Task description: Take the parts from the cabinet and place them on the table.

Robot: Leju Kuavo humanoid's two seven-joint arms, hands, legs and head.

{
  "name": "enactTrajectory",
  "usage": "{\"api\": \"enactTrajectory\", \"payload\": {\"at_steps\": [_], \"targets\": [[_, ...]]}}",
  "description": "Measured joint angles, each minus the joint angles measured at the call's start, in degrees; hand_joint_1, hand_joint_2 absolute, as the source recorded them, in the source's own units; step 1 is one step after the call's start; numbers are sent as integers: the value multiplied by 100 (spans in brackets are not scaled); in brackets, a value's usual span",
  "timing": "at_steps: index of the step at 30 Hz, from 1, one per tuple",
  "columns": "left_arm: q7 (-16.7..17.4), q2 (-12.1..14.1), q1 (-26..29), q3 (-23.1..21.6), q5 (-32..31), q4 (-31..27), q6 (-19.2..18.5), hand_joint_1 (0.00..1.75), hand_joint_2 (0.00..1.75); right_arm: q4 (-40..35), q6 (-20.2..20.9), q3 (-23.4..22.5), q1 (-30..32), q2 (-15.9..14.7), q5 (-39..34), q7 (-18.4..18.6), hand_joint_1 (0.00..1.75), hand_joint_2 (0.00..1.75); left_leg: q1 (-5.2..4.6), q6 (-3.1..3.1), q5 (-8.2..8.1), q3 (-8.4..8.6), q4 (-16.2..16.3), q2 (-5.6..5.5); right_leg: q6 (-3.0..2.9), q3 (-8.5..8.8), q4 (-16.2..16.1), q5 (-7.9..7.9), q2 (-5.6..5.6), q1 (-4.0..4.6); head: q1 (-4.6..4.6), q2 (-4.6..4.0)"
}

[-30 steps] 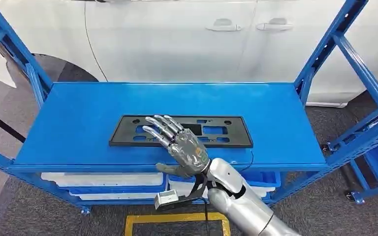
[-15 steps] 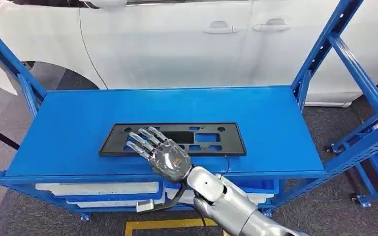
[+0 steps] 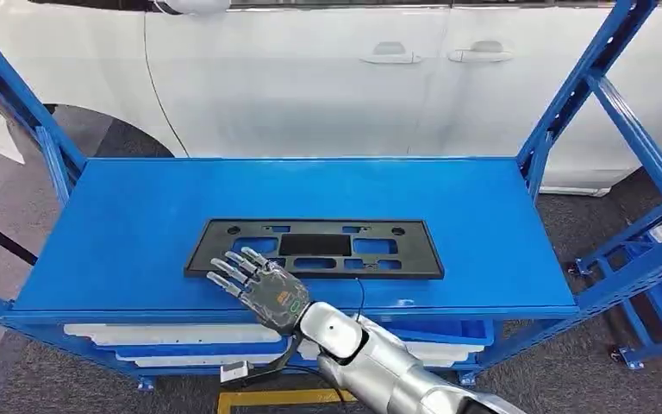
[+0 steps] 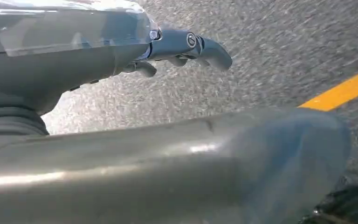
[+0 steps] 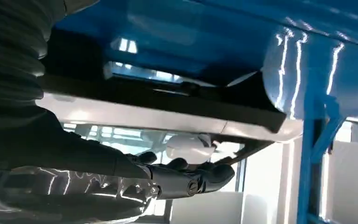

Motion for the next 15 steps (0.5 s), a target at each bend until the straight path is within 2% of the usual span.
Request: {"api": "enactTrajectory", "payload": {"at_steps": [2, 3, 4, 5, 7, 8, 9, 11, 12, 13, 14, 15], "targets": [[-9, 2, -5, -4, 0, 0, 0, 0, 0, 154, -2, 24, 1, 13, -4, -9, 0, 175, -4, 18, -10, -2, 1, 0, 33, -481, 993, -435, -1, -21, 0, 0], [-9, 7, 1, -7, 0, 0, 0, 0, 0, 210, -2, 33, 9, 13, -4, -9, 0, 175, -5, 20, -12, 1, 2, -1, 41, -654, 1319, -507, -1, -32, 0, 0], [-9, 7, 10, -11, 0, 2, 0, 0, 0, 271, -2, 39, 11, 13, -4, -9, 0, 175, -6, 19, -15, 7, 4, -4, 45, -704, 1363, -441, -1, -40, 0, 0], [-7, 4, 13, -20, 0, 0, 0, 0, 0, 312, -4, 46, 8, 15, -4, -9, 0, 175, -6, 15, -20, 16, 5, -8, 39, -614, 1132, -252, -2, -43, 0, 0], [-9, 4, 9, -37, 0, 0, 0, 0, 0, 367, -7, 55, -5, 43, -4, -9, 0, 175, -6, -12, -42, 61, 5, -16, -11, -105, 90, 292, -7, -41, 0, 0], [-9, 4, 10, -39, 0, 0, 0, 0, 0, 387, -7, 57, -12, 52, -4, -9, 0, 175, -7, -33, -57, 81, 5, -16, -56, 153, -422, 476, -17, -32, 0, 0], [-9, 2, 8, -39, 0, 0, 0, 0, 0, 406, -9, 63, -28, 66, -4, -11, 0, 175, -54, -68, -80, 70, 27, -16, -68, 203, -547, 405, -27, 10, 0, 0], [-11, 2, 6, -42, 0, 2, 0, 0, 0, 445, -9, 72, -31, 92, -4, -20, 0, 175, -42, -125, -87, 68, 18, -11, -105, 182, -543, 412, -15, 9, 0, 0], [-11, 2, 6, -44, 0, 0, 0, 0, 0, 463, -9, 74, -32, 96, -4, -24, 0, 175, -24, -163, -83, 79, 2, -9, -139, 183, -542, 410, -11, 28, 0, 0], [-11, 4, 0, -44, 0, 0, 0, 0, 0, 472, -13, 74, -36, 113, -4, -24, 0, 175, -32, -206, -96, 98, -1, -10, -182, 210, -598, 433, -15, 0, 0, 0], [-11, 2, 8, -44, 0, 2, 0, 0, 0, 485, -13, 76, -36, 133, -4, -24, 0, 175, -15, -227, -168, 72, 94, -2, -212, 256, -642, 450, -24, -29, 0, 0], [-11, 2, 5, -44, 0, 0, 0, 0, 0, 502, -13, 76, -41, 149, -4, -24, 0, 175, -18, -248, -379, -64, 404, -2, -242, 269, -655, 447, -37, -39, -2, 0]]}}
